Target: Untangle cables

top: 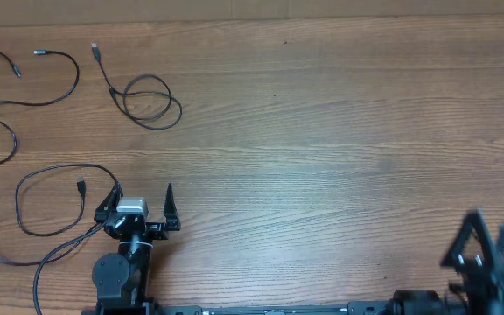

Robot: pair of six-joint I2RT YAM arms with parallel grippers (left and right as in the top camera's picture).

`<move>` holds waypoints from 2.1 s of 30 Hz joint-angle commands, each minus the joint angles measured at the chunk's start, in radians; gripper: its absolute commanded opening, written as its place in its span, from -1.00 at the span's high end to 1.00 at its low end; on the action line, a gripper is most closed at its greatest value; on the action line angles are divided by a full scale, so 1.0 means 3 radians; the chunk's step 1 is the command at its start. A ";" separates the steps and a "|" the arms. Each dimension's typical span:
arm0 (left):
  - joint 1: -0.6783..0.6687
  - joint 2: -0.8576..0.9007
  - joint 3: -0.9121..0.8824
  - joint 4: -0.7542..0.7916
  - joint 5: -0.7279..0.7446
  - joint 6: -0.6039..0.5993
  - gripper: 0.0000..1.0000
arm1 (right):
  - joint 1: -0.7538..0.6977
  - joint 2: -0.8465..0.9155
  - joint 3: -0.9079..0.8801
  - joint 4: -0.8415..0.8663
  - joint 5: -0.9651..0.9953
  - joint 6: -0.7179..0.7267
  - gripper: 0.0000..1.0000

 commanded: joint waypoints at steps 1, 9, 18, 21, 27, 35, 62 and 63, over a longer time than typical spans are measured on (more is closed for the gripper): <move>0.0015 -0.0008 -0.0014 -0.0005 0.0039 0.0062 -0.99 | 0.0017 -0.0017 -0.0628 0.0607 -0.0167 -0.0046 -1.00; 0.0015 -0.0008 -0.0014 -0.0005 0.0039 0.0062 -0.99 | 0.0017 -0.0017 -0.1980 0.2487 -0.0450 -0.0046 -1.00; 0.0014 -0.0008 -0.0014 -0.0005 0.0039 0.0062 -0.99 | 0.0017 -0.0015 -0.2729 0.3250 -0.0268 -0.0050 -1.00; 0.0014 -0.0008 -0.0014 -0.0005 0.0039 0.0062 -0.99 | 0.0017 -0.0015 -0.2730 0.3137 -0.0262 -0.0083 -1.00; 0.0015 -0.0008 -0.0014 -0.0005 0.0039 0.0062 -0.99 | 0.0017 -0.0015 -0.2730 0.2541 -0.0262 -0.0315 -1.00; 0.0014 -0.0008 -0.0014 -0.0005 0.0041 0.0062 -0.99 | 0.0020 0.0062 -0.2730 0.2216 -0.0273 -0.1141 -1.00; 0.0014 -0.0008 -0.0014 -0.0005 0.0039 0.0062 -0.99 | 0.0020 -0.0024 -0.2731 0.2218 -0.0314 -0.2490 -0.99; 0.0014 -0.0008 -0.0014 -0.0005 0.0039 0.0062 -0.99 | 0.0020 -0.0024 -0.2731 0.2218 -0.0313 -0.2488 -1.00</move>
